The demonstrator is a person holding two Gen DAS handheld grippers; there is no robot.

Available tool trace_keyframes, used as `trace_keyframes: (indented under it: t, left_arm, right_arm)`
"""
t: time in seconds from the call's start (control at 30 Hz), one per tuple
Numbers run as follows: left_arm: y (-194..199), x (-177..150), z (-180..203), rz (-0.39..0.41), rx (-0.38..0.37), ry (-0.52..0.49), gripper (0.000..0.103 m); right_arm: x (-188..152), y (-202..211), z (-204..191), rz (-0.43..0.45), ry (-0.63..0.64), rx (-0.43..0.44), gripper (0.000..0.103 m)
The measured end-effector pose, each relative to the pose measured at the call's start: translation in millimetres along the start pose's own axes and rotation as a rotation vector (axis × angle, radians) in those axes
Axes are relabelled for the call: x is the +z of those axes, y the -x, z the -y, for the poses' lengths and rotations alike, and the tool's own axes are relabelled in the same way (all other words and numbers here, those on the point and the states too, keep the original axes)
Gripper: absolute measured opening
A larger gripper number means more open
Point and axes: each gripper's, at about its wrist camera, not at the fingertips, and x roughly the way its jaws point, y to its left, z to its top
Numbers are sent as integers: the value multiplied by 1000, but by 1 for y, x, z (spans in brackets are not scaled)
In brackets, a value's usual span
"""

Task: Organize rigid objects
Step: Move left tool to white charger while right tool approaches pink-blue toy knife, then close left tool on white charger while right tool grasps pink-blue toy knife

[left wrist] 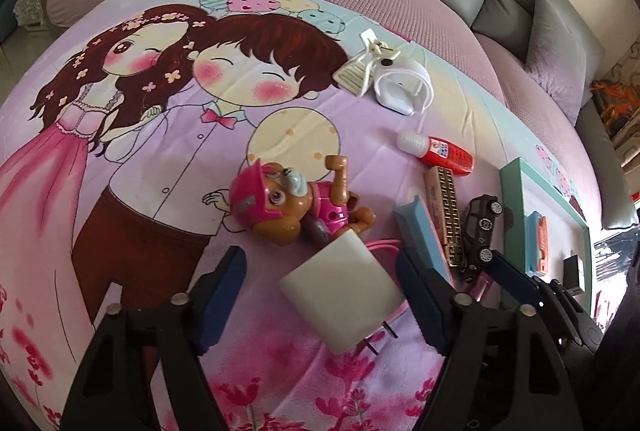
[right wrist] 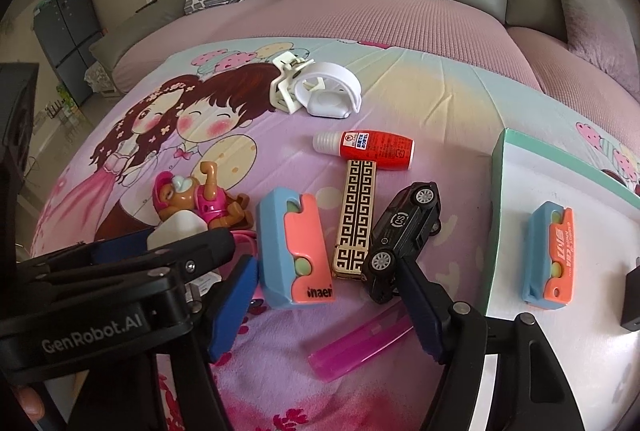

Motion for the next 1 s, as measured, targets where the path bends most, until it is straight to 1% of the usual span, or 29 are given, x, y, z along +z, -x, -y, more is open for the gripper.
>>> trace_keyframes:
  t: [0.07,0.17,0.27,0.37,0.47,0.57,0.6,0.73,0.8,0.87,1.0]
  left_arm:
    - [0,-1,3,-3,-29,-9,61]
    - [-1,-1,9,1,-12,-29,61]
    - [-1,-1,8,3,-5,-28,61]
    - [0,-1,6,3,43,-43,61]
    - [1,-1,-1,-1,71,-39,61]
    - [1,-2,-12,-7,93,-24,61]
    - [1,-2,-15,-9,99,-17,61]
    - [2,-2,-26,-18,148,-6,61]
    - [1,-2,-30,-21,146,3,61]
    - [2,-2,-32,-20,146,6,61]
    - [3,-2,-33,-22,148,-1,61]
  right_arm:
    - [0,0,0,-3,0,2,74]
    - [-1,0,0,-12,0,4,74]
    - [-1,2,1,-18,-6,8,74]
    - [-1,3,1,-27,-11,24,74]
    - [-2,3,-2,-43,-4,28,72]
    - [-2,5,-4,-38,9,28,70]
    - [-2,6,-5,-36,15,19,67]
    - [-3,6,-12,-36,51,-2,67]
    - [-4,5,-14,-45,74,-21,67]
    - [-4,7,-14,-47,82,-28,62]
    - [-3,19,-16,-17,101,-26,61]
